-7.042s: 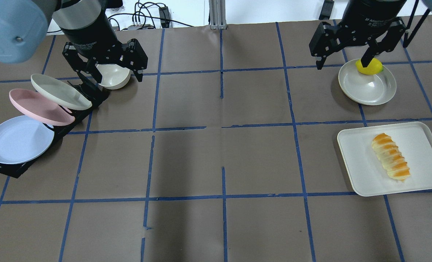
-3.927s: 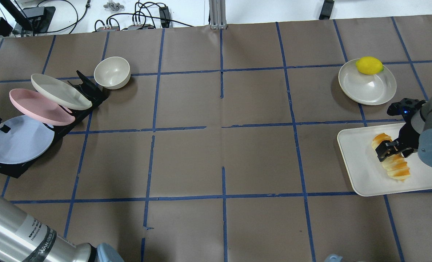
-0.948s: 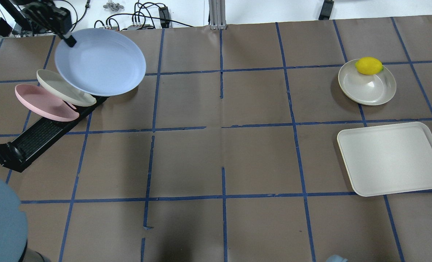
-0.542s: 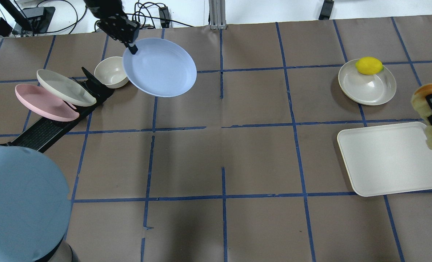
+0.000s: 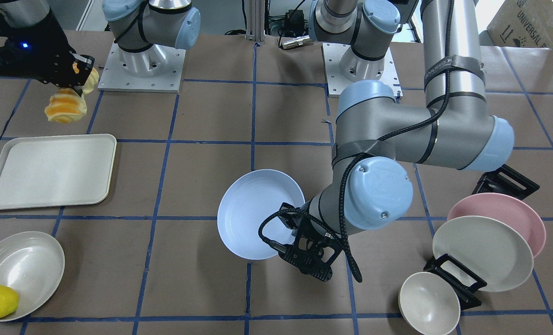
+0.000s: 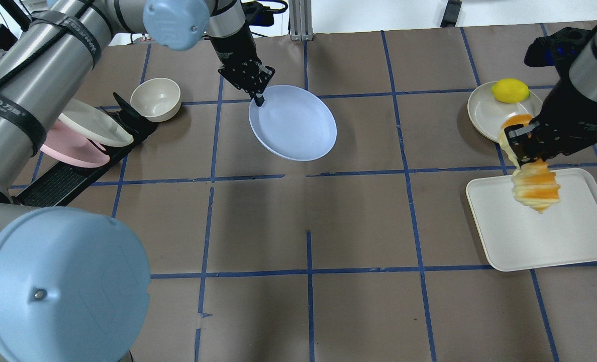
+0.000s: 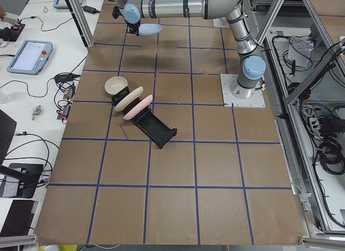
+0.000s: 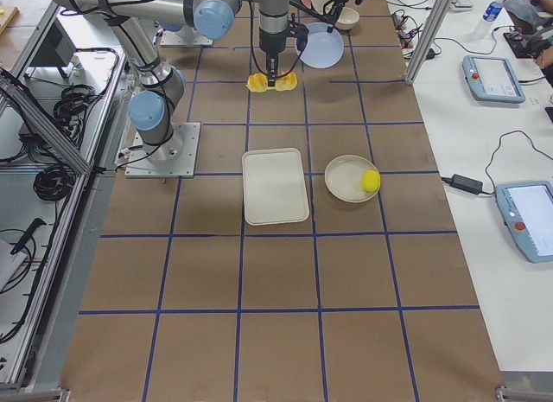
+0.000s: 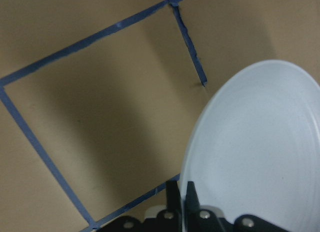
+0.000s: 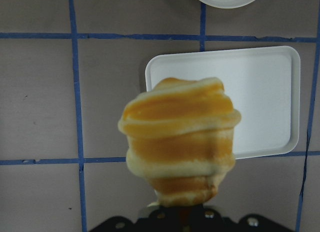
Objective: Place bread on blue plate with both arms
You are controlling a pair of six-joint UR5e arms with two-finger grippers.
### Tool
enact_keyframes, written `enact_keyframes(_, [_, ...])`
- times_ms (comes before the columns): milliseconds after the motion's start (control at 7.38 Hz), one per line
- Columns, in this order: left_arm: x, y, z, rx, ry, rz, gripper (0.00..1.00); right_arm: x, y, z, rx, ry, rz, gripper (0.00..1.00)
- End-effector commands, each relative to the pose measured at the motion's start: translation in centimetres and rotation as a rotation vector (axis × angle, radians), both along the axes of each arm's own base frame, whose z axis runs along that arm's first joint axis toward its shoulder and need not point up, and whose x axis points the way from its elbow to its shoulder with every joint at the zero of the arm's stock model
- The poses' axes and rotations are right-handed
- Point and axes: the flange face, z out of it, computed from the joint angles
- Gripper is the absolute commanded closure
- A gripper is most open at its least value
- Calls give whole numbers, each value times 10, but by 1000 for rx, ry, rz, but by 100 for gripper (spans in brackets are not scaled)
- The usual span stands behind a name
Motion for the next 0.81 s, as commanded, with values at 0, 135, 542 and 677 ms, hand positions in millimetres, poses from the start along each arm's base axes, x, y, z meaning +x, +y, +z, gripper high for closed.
enact_keyframes(0, [-4, 20, -36, -15, 14, 2, 98, 35, -23, -26, 8, -28, 50, 93])
enact_keyframes(135, [-9, 34, -50, 19, 56, 14, 98, 49, -33, -37, -4, -59, 35, 93])
enact_keyframes(542, [-34, 61, -88, -33, 68, 14, 97, 85, -72, -82, -31, -84, 66, 93])
enact_keyframes(677, [-35, 61, -105, -51, 74, 24, 95, 90, -84, -99, -39, -80, 74, 93])
